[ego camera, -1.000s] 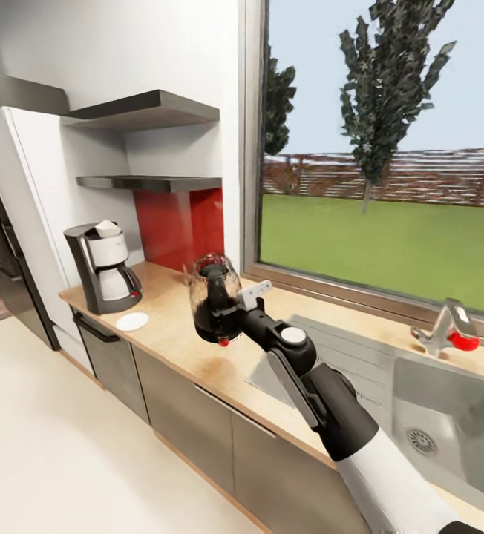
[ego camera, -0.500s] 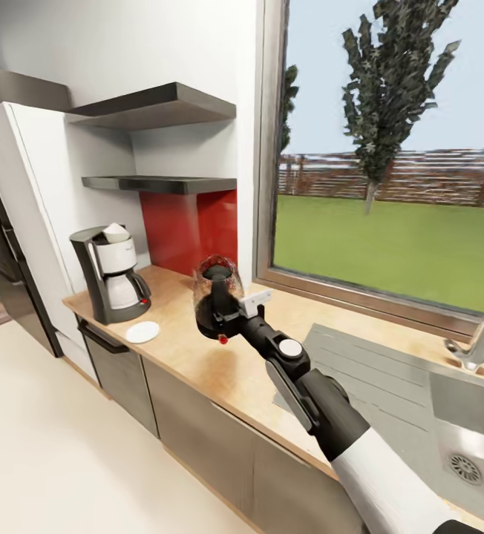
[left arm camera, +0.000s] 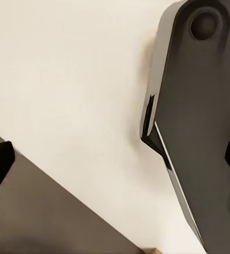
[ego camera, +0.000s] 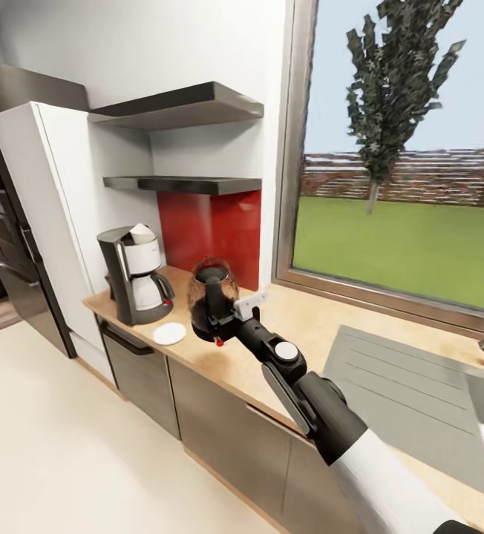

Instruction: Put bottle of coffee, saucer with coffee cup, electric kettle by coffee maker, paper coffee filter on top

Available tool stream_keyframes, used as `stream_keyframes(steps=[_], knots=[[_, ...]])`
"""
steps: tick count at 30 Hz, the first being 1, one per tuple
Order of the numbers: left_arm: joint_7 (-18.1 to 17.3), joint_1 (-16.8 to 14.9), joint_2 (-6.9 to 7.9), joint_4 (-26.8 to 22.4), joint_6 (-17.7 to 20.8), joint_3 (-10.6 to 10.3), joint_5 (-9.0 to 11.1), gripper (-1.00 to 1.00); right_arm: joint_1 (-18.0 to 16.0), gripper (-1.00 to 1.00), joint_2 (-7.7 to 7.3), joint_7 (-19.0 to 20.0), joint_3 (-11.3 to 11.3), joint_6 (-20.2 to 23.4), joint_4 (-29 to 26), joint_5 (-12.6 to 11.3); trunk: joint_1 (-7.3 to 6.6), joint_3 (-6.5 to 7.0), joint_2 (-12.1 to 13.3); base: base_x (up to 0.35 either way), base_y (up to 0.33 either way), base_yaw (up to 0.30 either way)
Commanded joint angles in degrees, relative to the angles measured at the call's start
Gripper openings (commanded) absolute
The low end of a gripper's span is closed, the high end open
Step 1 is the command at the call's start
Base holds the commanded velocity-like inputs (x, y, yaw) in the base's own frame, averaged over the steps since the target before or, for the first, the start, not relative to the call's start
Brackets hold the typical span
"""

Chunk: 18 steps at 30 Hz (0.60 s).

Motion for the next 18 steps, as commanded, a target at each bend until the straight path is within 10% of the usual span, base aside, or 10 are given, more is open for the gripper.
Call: stream_keyframes(steps=[1, 18], knots=[[0.0, 0.0, 0.01, 0.0, -0.1, 0.5, -0.6, 1.00, 0.0, -1.00, 0.02, 0.1, 0.0, 0.3, 0.0, -0.3, 0.04, -0.05, -0.1, 0.129, 0.335, 0.000], [0.0, -0.1, 0.03, -0.4, 0.0, 0.5, -0.6, 1.00, 0.0, -1.00, -0.08, -0.2, -0.2, 0.3, 1.5, -0.2, 0.04, -0.05, -0.1, 0.186, 0.306, 0.000]])
